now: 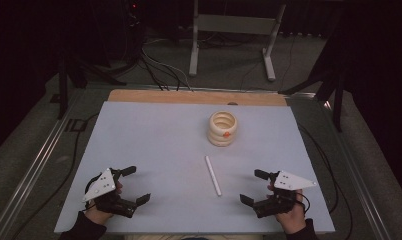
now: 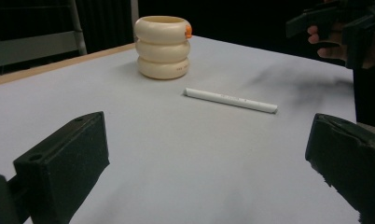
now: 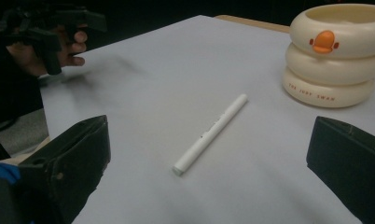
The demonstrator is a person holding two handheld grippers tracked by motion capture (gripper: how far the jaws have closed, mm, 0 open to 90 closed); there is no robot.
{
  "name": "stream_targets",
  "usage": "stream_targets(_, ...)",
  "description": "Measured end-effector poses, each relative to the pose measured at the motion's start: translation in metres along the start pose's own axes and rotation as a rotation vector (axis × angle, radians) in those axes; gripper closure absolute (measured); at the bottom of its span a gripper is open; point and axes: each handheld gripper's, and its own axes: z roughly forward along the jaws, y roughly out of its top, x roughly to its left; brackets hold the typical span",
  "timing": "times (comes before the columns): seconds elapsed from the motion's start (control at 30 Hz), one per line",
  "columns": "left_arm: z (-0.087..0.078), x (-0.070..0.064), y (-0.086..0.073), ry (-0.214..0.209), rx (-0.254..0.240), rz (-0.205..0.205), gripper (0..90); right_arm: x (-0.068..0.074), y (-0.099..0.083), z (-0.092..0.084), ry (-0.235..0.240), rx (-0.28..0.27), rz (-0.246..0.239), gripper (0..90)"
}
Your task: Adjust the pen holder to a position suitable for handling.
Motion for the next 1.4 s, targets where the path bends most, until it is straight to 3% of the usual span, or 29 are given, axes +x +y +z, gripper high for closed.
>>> stream_targets(0.37,0.001,-0.001,0.0,-0.004,0.001,-0.002,0.0,-0.005,0.026,0.002,-0.021,-0.025,0.021,0.0)
stream_targets(0.87,0.0,-0.001,0.0,-0.004,-0.002,-0.002,0.0,-0.023,0.055,0.005,-0.046,-0.074,0.063,0.0)
stream_targets(1.4,0.0,-0.001,0.0,-0.005,-0.001,0.001,0.0,-0.04,0.079,0.021,-0.06,-0.068,0.12,0.0)
